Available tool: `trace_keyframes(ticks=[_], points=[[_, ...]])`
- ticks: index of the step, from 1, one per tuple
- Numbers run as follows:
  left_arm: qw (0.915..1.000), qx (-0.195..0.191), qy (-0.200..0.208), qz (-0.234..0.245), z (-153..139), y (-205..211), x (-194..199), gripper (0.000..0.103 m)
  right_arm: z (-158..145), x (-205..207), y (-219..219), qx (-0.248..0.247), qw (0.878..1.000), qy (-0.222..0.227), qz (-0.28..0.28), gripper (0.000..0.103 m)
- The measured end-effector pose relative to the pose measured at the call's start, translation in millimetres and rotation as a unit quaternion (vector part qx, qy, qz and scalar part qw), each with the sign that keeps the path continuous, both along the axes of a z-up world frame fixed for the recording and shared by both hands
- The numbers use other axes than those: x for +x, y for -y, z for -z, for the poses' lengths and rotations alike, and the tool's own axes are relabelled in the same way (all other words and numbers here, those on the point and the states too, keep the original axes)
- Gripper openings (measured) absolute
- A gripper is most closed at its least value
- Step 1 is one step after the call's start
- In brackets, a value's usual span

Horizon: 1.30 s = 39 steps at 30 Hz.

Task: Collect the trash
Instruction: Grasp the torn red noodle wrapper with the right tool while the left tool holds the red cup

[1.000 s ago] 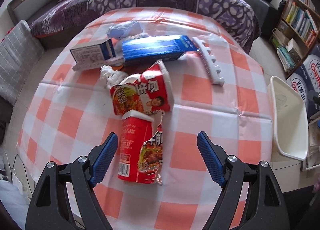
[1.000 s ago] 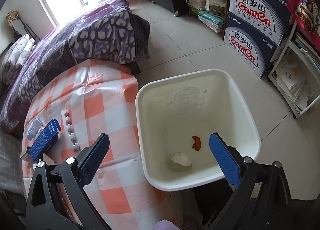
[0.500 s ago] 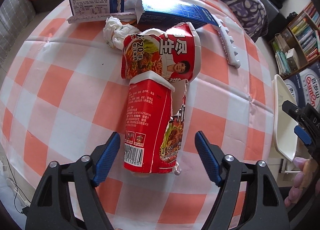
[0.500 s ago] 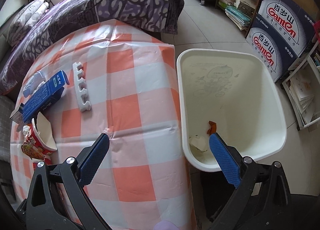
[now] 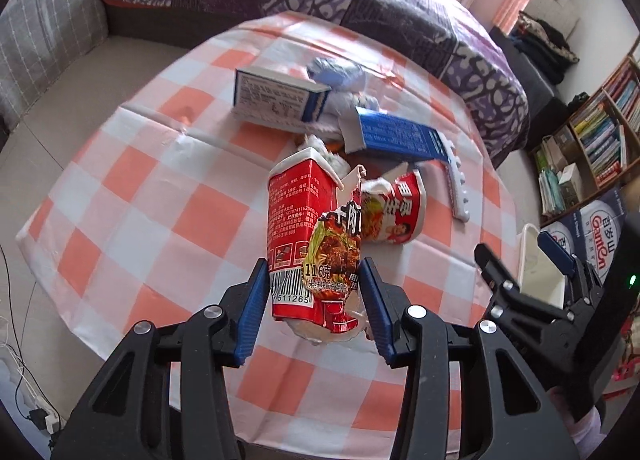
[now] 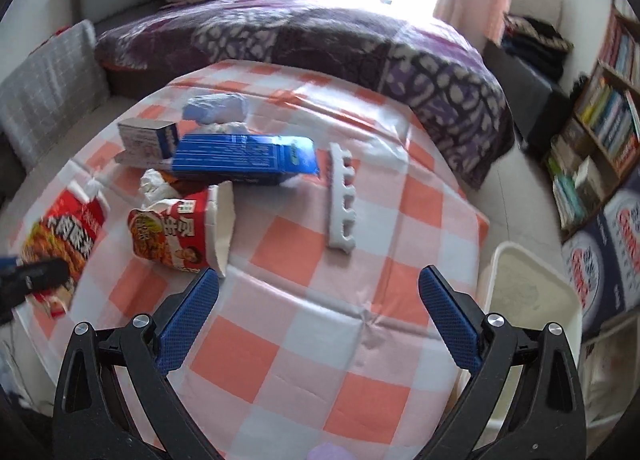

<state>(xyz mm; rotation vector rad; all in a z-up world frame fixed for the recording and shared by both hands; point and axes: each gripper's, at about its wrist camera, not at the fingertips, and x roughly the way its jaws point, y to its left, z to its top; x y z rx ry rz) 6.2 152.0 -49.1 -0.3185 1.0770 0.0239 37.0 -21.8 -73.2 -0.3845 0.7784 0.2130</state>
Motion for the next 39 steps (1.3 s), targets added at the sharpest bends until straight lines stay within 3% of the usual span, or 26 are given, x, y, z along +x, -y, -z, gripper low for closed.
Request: trace_keyframes(ticks=[3, 7, 14, 16, 17, 18, 22, 23, 24, 28, 33, 39], points=[[0.9992, -0.006, 0.028, -0.027, -19.3, -19.0, 0.3, 0.046, 2.8, -6.4, -40.5, -0.082, 0.99, 0.03, -0.107, 0.096], [0.9976, -0.025, 0.041, -0.049, -28.1, -37.7, 0.4, 0.046, 15.0, -1.6, -82.0, -0.143, 0.97, 0.024, -0.194, 0.096], [0.9962, -0.053, 0.039, -0.057, -26.3, -56.1, -1.2, 0.046, 37.5, 24.4, -119.8, -0.192, 0.951, -0.019, -0.241, 0.096], [0.9955, -0.062, 0.037, -0.062, -25.1, -60.4, 0.5, 0.046, 46.7, 29.0, -121.8, -0.2, 0.947, -0.044, -0.249, 0.087], [0.9951, -0.065, 0.036, -0.064, -24.1, -62.1, 0.4, 0.046, 50.8, 31.5, -120.6, -0.193, 0.947, -0.068, -0.248, 0.064], [0.9948, -0.068, 0.036, -0.066, -23.7, -63.6, 1.7, 0.046, 51.3, 36.2, -117.7, -0.179, 0.951, -0.085, -0.237, 0.057], [0.9941, -0.072, 0.037, -0.072, -21.8, -65.8, 1.0, 0.046, 37.8, 43.9, -99.1, -0.076, 0.971, -0.112, -0.198, 0.044], [0.994, -0.071, 0.038, -0.074, -21.9, -65.5, 1.0, 0.046, 29.4, 46.0, -92.8, -0.047, 0.976, -0.109, -0.184, 0.027], [0.9939, -0.071, 0.039, -0.075, -22.2, -64.9, 1.0, 0.046, 23.4, 48.4, -87.4, -0.029, 0.979, -0.109, -0.168, 0.002], [0.9937, -0.069, 0.044, -0.076, -22.0, -61.6, 2.1, 0.046, 1.8, 52.8, -66.3, 0.018, 0.988, -0.101, -0.119, 0.0], [0.9938, -0.067, 0.047, -0.076, -21.0, -55.8, 3.7, 0.046, -17.2, 50.6, -48.5, 0.058, 0.989, -0.091, -0.097, 0.0], [0.9944, -0.067, 0.046, -0.067, -21.8, -43.3, 8.4, 0.046, -23.4, 44.5, -40.9, 0.061, 0.988, -0.093, -0.106, 0.003]])
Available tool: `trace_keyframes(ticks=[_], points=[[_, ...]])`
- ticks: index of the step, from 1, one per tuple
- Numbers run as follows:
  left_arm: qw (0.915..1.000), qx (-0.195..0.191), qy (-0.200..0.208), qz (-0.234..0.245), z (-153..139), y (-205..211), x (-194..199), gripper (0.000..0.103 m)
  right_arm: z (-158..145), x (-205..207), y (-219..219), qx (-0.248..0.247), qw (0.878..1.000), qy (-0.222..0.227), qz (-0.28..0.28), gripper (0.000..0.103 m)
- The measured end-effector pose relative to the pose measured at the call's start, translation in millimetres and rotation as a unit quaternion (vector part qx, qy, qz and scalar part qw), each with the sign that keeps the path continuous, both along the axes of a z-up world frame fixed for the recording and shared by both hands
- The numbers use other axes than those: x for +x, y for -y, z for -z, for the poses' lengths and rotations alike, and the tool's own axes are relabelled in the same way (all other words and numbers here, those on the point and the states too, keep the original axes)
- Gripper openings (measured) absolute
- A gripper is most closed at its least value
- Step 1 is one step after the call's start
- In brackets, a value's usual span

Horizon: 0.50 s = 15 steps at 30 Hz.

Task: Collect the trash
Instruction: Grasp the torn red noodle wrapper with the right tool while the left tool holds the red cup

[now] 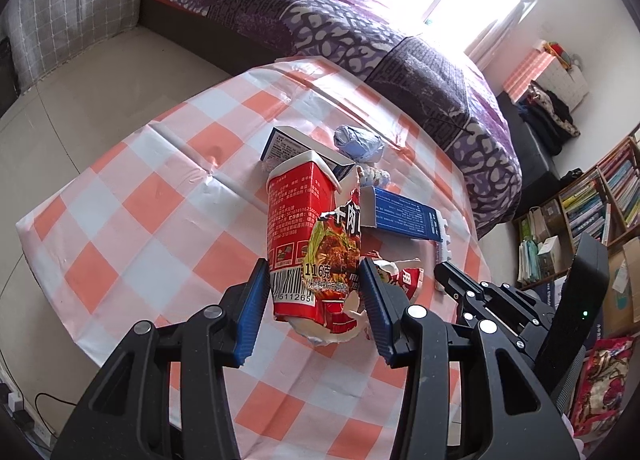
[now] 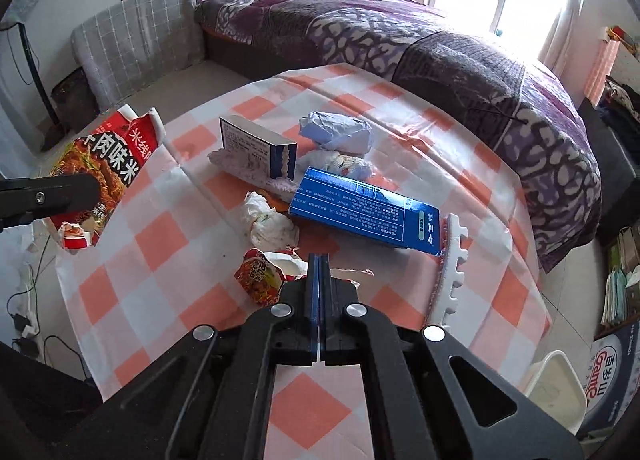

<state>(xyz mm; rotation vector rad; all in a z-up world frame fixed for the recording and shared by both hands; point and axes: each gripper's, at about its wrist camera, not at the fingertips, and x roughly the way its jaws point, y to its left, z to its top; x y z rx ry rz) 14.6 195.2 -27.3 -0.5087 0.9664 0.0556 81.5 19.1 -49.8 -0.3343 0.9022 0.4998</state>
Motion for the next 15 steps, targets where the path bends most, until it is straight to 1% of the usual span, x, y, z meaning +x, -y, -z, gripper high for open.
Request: trace_keyframes(ticks=[1, 2, 3, 4, 7, 9, 12, 14, 15], points=[[1.0, 0.001, 0.001, 0.002, -0.6, 1.5, 0.0, 0.046, 2.1, -0.6, -2.0, -0.005, 1.0, 0.0, -0.011, 0.01], [1.0, 0.001, 0.002, 0.003, -1.1, 1.8, -0.3, 0.046, 5.9, -1.1, -4.8, -0.016, 1.0, -0.001, -0.023, 0.042], [1.0, 0.001, 0.002, 0.002, -1.4, 0.8, -0.7, 0.046, 9.0, -3.2, -7.3, -0.029, 0.999, 0.007, -0.03, 0.07], [1.0, 0.0, 0.001, 0.0, -1.3, -0.9, -1.5, 0.046, 13.1, -5.5, -11.5, -0.044, 0.998, 0.018, -0.044, 0.076], [0.9999, -0.005, -0.005, -0.011, 2.2, -9.7, -3.0, 0.046, 27.8, -5.7, -25.6, -0.08, 0.993, 0.018, -0.086, 0.078], [0.9997, -0.013, -0.012, -0.017, 5.7, -14.4, -2.3, 0.046, 38.3, -2.2, -35.6, -0.105, 0.989, 0.022, -0.104, 0.086], [0.9995, -0.022, -0.015, -0.017, 7.9, -15.8, 0.2, 0.046, 58.1, 2.8, -48.4, -0.15, 0.98, 0.024, -0.13, 0.09], [0.9996, -0.019, -0.014, -0.015, 7.8, -14.2, 1.4, 0.046, 73.9, 5.0, -53.4, -0.179, 0.973, 0.018, -0.144, 0.09], [0.9996, -0.018, -0.015, -0.014, 8.0, -13.1, 2.2, 0.046, 81.6, 5.5, -54.3, -0.191, 0.97, 0.014, -0.149, 0.087]])
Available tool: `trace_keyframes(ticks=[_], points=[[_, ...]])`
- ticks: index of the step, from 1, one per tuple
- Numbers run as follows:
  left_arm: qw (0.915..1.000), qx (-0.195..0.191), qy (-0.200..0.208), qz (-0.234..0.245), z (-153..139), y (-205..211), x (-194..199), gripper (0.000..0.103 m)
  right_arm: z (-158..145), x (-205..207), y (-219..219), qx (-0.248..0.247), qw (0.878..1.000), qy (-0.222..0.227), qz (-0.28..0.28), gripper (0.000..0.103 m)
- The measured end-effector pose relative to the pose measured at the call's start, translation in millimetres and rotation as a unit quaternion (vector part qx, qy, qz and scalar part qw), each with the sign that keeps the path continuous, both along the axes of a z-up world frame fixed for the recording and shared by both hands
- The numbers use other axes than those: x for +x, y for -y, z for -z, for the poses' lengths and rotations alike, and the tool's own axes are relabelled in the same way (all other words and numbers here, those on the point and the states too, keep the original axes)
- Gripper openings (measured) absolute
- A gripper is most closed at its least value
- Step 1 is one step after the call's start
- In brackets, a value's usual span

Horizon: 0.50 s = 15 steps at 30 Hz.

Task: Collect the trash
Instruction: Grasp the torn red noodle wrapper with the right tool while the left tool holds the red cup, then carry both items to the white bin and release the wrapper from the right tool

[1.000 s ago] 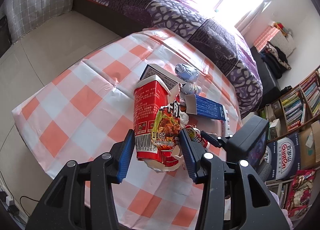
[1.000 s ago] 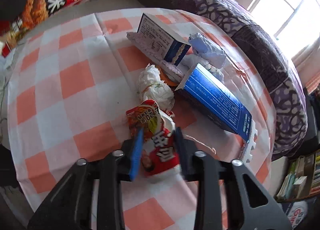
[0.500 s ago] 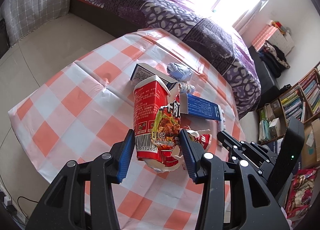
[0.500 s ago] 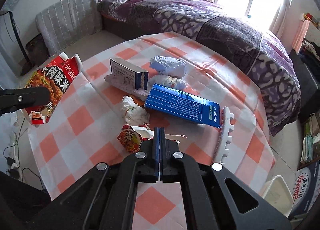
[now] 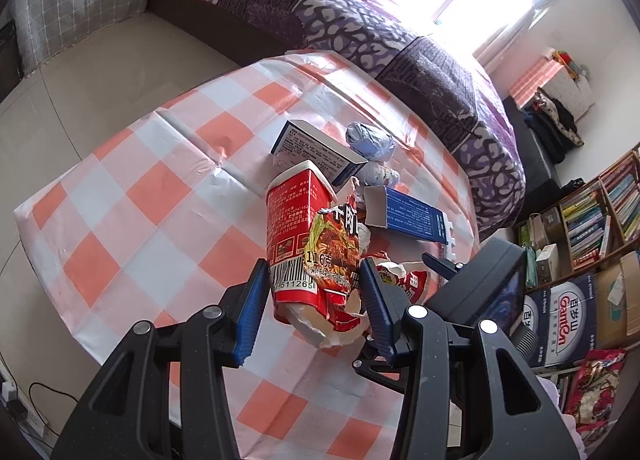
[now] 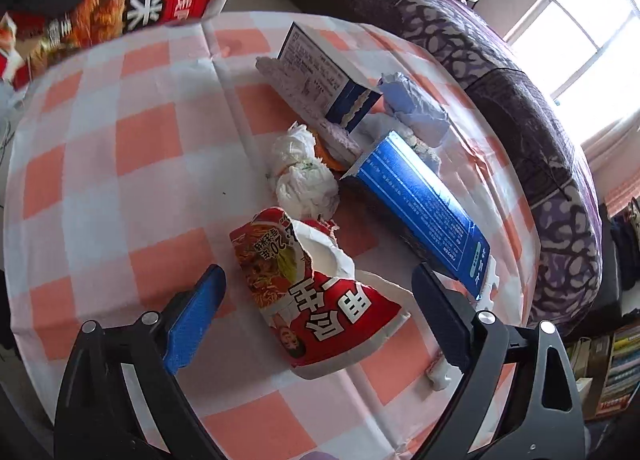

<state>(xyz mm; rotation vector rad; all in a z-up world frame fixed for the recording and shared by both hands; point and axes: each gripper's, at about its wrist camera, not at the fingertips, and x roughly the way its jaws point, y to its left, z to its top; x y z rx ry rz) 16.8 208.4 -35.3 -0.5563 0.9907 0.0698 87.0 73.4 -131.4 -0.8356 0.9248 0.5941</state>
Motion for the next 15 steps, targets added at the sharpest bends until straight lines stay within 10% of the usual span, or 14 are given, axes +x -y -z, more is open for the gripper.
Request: trace_keyframes(ticks=[4, 15], points=[[1.0, 0.001, -0.006, 0.0, 4.9, 1.4, 3.2, 0.046, 5.5, 5.8, 11.2, 0.046, 0.997, -0.048, 0.026, 0.046], [0.9998, 0.011, 0.011, -0.011, 4.9, 10.5, 7.3, 0.046, -48.6, 12.4, 59.2, 0.219, 0.963, -0.04, 0.152, 0.045]])
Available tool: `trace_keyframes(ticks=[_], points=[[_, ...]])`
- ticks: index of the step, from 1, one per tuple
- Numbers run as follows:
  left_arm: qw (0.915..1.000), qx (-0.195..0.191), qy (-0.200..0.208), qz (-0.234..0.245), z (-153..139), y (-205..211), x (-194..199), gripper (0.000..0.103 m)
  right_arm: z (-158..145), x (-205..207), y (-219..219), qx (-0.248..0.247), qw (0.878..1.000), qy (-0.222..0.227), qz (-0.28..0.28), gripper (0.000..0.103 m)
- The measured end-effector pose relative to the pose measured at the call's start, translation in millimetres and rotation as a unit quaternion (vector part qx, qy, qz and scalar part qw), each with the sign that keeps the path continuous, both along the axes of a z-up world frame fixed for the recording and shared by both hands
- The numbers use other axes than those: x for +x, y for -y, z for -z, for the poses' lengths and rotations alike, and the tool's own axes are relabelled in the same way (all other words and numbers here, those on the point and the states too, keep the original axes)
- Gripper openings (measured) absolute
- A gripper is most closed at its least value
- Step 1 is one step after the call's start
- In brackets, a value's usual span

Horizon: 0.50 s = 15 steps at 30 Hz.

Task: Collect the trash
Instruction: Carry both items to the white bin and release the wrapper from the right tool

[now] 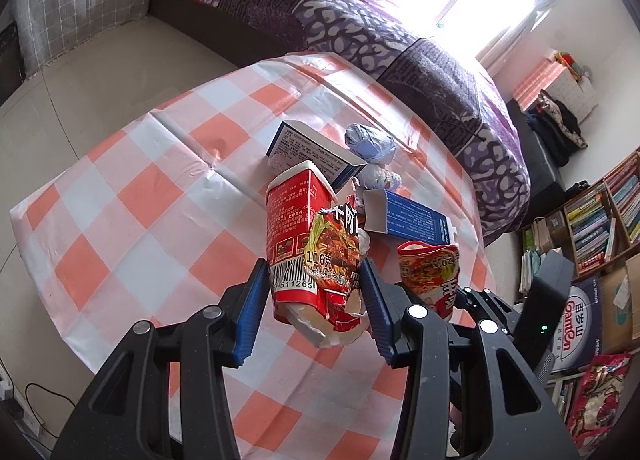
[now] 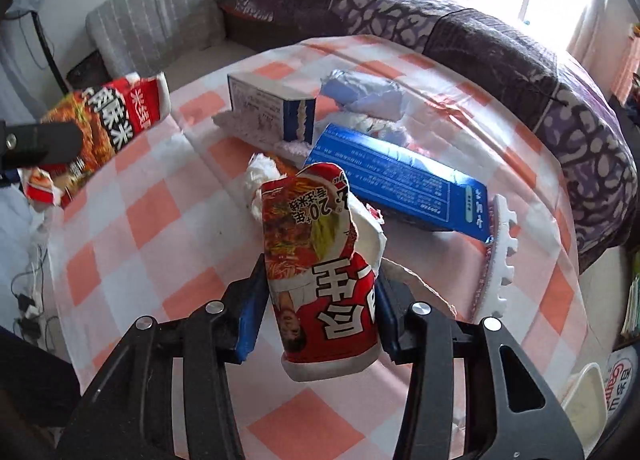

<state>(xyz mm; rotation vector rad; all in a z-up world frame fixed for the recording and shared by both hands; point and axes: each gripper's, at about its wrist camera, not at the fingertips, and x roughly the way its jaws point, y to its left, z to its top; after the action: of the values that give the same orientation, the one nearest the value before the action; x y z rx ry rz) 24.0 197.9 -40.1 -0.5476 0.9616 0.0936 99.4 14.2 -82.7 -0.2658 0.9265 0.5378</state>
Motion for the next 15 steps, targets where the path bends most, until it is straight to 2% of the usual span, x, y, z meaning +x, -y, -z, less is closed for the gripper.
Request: trace_keyframes(ticks=[8, 15], points=[[0.9971, 0.035, 0.068, 0.001, -27.6, 25.7, -1.6, 0.046, -65.3, -12.2, 36.9, 0.063, 0.993, 0.058, 0.081, 0.046], [0.9913, 0.055, 0.119, 0.013, -48.0, 55.5, -4.8, 0.046, -91.9, -29.7, 72.6, 0.092, 0.981, 0.08, 0.149, 0.047]])
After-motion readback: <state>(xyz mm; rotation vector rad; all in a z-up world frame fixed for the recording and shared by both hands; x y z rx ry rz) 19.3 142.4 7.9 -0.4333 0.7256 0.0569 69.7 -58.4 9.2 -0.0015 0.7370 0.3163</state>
